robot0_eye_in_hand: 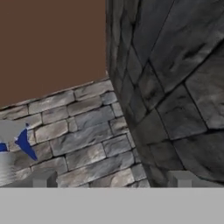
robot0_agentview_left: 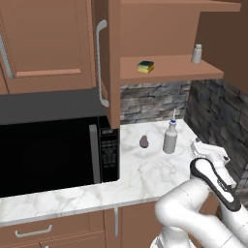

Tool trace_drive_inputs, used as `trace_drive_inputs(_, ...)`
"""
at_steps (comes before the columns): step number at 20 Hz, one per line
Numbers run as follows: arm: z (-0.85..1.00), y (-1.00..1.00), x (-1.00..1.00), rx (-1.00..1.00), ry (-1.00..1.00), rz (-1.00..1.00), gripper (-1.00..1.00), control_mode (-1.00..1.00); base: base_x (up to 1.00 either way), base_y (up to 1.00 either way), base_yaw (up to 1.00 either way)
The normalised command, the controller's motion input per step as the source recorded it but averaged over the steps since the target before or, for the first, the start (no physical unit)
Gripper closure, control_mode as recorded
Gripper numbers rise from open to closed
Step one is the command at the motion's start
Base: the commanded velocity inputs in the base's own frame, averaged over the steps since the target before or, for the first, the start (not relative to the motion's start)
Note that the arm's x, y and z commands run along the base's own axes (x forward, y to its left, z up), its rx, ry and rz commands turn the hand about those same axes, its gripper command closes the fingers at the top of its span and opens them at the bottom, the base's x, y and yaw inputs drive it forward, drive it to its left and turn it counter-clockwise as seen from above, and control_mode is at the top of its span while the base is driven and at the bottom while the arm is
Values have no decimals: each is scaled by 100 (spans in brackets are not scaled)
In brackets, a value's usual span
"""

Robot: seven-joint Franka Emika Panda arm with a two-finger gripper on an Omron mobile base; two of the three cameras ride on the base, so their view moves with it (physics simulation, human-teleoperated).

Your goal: Pick the sponge and spray from the cabinet and place them on the counter.

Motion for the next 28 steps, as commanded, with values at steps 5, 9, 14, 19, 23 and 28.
trace_drive_inputs(5, 37, 49, -40, 0, -23, 5, -100, -100, 0, 0, 0)
trace_drive_inputs(9, 47, 60, -37, -1, -23, 8, -100, -100, 0, 0, 0)
trace_drive_inputs(14, 50, 65, -46, -5, -26, 9, -100, -100, 0, 0, 0)
trace_drive_inputs(19, 56, 75, -45, -7, -27, 9, -100, -100, 0, 0, 0)
trace_drive_inputs(23, 60, 87, -40, -9, -26, 9, -100, -100, 0, 0, 0)
trace_drive_inputs(28, 71, 84, -38, -10, -25, 10, -100, -100, 0, 0, 0)
